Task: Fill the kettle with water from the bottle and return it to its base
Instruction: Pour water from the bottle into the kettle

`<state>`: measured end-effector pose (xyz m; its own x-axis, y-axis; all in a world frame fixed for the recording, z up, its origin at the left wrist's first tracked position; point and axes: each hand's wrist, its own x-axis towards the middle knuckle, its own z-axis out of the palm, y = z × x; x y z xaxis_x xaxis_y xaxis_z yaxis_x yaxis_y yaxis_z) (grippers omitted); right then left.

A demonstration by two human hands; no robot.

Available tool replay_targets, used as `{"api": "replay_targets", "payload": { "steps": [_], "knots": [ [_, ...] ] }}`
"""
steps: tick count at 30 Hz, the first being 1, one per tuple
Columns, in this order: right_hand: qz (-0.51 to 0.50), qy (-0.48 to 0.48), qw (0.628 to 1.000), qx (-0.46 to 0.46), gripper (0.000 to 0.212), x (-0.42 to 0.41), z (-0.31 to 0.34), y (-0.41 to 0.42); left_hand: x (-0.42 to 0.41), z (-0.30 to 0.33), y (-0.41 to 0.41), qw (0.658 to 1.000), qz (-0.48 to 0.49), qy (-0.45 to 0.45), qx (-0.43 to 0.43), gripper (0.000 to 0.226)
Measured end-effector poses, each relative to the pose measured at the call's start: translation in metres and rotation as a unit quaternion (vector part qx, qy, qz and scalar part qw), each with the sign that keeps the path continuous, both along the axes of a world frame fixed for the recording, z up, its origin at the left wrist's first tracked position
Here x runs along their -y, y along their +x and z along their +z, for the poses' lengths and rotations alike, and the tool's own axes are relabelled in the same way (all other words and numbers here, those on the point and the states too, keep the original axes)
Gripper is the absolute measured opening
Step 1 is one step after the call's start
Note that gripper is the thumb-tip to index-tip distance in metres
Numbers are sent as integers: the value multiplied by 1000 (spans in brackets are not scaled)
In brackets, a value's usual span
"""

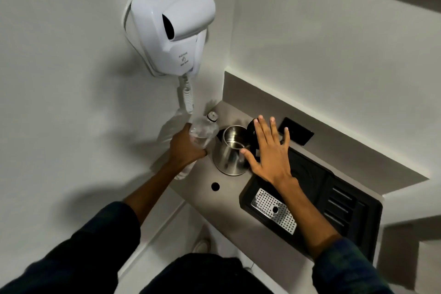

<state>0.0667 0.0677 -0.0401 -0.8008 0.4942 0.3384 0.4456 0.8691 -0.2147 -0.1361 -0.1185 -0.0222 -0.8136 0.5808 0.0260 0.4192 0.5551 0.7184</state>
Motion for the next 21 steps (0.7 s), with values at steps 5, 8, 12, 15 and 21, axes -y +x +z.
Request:
{"api": "replay_targets", "payload": {
  "steps": [5,8,12,15,21],
  "knots": [
    [-4,-17,1000,-4,89,5,3,1,-10,26,-16,974,-112,-188,-60,87],
    [-5,-22,1000,-3,88,5,5,1,-19,39,-20,948,-144,-271,-82,89],
    [-3,-26,1000,-1,88,5,8,2,-29,59,-18,909,-185,-359,-98,87],
    [-5,-24,1000,3,89,6,9,2,-34,70,-15,889,-197,-401,-102,82],
    [-4,-21,1000,-3,88,7,10,3,-39,81,-13,870,-210,-431,-117,69]
  ]
}}
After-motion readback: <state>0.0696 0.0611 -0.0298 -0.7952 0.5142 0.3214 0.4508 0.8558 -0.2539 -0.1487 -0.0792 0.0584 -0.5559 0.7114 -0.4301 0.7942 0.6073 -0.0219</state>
